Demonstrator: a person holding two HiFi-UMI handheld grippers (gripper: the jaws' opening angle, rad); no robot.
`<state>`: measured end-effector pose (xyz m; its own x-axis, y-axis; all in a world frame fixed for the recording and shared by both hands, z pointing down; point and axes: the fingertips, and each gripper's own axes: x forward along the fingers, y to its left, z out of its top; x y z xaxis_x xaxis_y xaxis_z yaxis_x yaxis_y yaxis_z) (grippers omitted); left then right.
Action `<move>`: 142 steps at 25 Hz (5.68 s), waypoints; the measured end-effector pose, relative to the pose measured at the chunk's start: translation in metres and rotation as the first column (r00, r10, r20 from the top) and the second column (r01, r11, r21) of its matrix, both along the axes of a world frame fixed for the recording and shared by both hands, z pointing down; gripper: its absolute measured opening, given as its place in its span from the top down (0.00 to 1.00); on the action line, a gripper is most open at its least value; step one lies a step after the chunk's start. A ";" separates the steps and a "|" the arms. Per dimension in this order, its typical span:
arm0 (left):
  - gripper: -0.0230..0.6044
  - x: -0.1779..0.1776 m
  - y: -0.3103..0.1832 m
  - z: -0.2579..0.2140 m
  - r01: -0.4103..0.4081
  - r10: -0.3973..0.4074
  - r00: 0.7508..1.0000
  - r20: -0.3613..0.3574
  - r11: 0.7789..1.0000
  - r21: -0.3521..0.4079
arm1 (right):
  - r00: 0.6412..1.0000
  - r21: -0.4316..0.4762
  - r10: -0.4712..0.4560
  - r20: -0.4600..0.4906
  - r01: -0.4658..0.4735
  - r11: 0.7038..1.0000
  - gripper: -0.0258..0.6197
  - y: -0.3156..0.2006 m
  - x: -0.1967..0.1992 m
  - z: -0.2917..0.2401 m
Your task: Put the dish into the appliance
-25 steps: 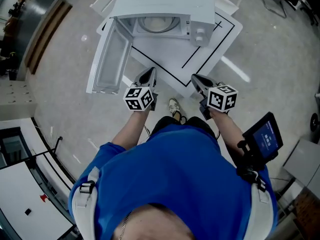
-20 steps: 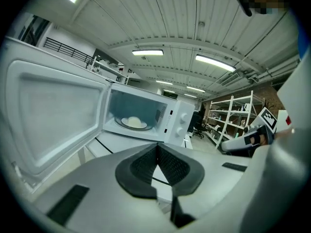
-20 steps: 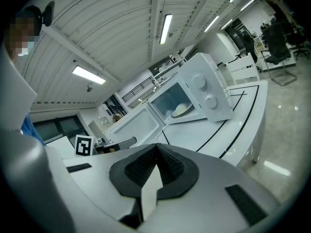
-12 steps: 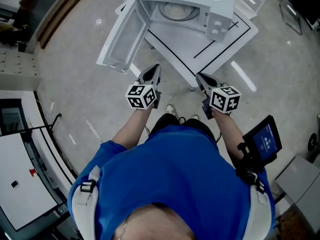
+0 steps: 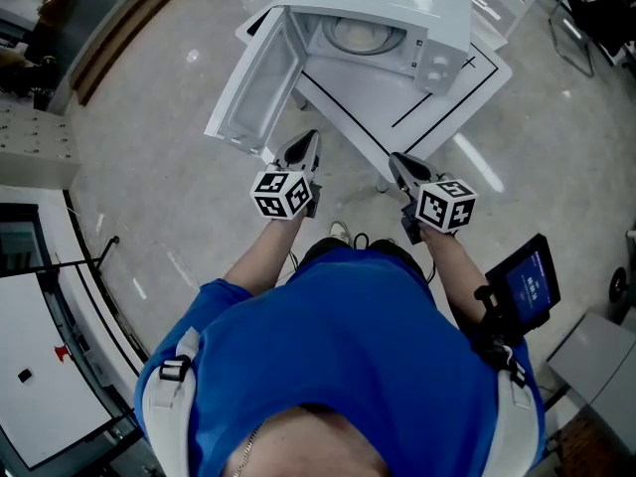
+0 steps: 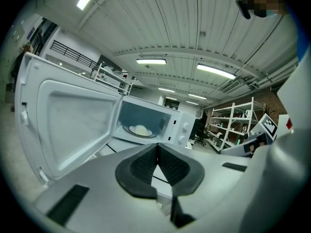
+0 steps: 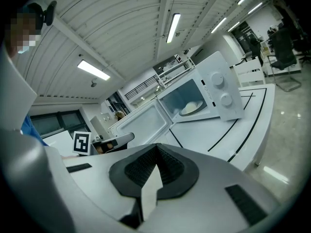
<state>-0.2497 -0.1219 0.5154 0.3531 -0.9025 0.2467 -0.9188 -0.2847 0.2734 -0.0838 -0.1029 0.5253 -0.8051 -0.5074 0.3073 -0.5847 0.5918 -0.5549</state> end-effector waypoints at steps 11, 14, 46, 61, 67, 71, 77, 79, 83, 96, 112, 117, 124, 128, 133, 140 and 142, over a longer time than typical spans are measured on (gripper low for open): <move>0.95 -0.081 0.024 0.004 0.157 -0.157 0.987 0.036 0.987 0.016 | 0.997 0.007 -0.080 -0.008 0.080 0.997 0.96 0.003 -0.050 -0.002; 0.95 -0.117 0.037 0.004 0.217 -0.219 0.973 0.077 0.976 0.034 | 0.993 0.006 -0.120 -0.007 0.120 0.993 0.96 0.006 -0.073 -0.001; 0.78 -0.169 0.061 0.003 -0.114 0.087 0.960 0.265 0.989 0.090 | 0.996 0.025 -0.079 -0.032 0.080 0.996 0.96 0.020 -0.152 -0.006; 0.78 -0.045 0.038 0.002 -0.478 0.445 0.861 0.244 0.873 0.095 | 0.987 0.029 0.154 -0.039 -0.153 0.988 0.96 0.001 -0.083 -0.005; 0.77 -0.002 0.023 0.002 -0.550 0.518 0.820 0.244 0.831 0.087 | 0.974 0.043 0.222 -0.035 -0.220 0.974 0.96 -0.010 -0.046 -0.009; 0.77 0.023 0.011 0.001 -0.578 0.545 0.800 0.251 0.812 0.082 | 0.967 0.047 0.251 -0.035 -0.249 0.967 0.96 -0.018 -0.022 -0.010; 0.77 0.061 -0.011 0.000 -0.598 0.565 0.785 0.253 0.799 0.070 | 0.961 0.050 0.276 -0.032 -0.274 0.960 0.96 -0.032 0.013 -0.010; 0.78 0.072 -0.020 0.002 -0.595 0.564 0.787 0.251 0.801 0.066 | 0.959 0.052 0.282 -0.033 -0.280 0.959 0.96 -0.038 0.025 -0.009; 0.78 0.089 -0.040 0.001 -0.583 0.553 0.796 0.245 0.809 0.069 | 0.957 0.061 0.289 -0.039 -0.286 0.956 0.96 -0.049 0.048 -0.010; 0.78 0.138 -0.107 0.002 -0.546 0.520 0.822 0.232 0.836 0.057 | 0.960 0.082 0.280 -0.028 -0.277 0.957 0.96 -0.100 0.097 -0.013; 0.78 0.156 -0.157 0.000 -0.494 0.475 0.857 0.200 0.868 0.056 | 0.965 0.110 0.258 -0.033 -0.253 0.961 0.96 -0.125 0.106 -0.018; 0.78 0.164 -0.177 -0.001 -0.479 0.463 0.866 0.190 0.876 0.052 | 0.965 0.114 0.259 -0.033 -0.254 0.960 0.96 -0.137 0.116 -0.019; 0.78 0.167 -0.194 -0.003 -0.472 0.458 0.871 0.176 0.880 0.043 | 0.965 0.108 0.262 -0.033 -0.257 0.960 0.96 -0.144 0.119 -0.018; 0.78 0.173 -0.207 0.000 -0.468 0.456 0.873 0.171 0.883 0.037 | 0.965 0.105 0.261 -0.031 -0.257 0.961 0.96 -0.155 0.125 -0.014; 0.78 0.173 -0.206 0.002 -0.468 0.455 0.871 0.185 0.883 0.033 | 0.964 0.100 0.263 -0.029 -0.259 0.961 0.96 -0.156 0.126 -0.010; 0.85 0.169 -0.210 0.003 -0.441 0.426 0.879 0.213 0.897 0.028 | 0.964 0.099 0.264 -0.031 -0.260 0.961 0.96 -0.155 0.126 -0.009; 0.85 0.169 -0.211 0.004 -0.436 0.419 0.880 0.222 0.900 0.028 | 0.963 0.098 0.266 -0.032 -0.262 0.960 0.96 -0.156 0.127 -0.008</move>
<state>-0.0805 -0.3325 0.5192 0.6578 -0.6938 0.2932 -0.7361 -0.6747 0.0548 0.0434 -0.2585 0.5176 -0.6254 -0.7278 0.2812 -0.7497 0.4606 -0.4752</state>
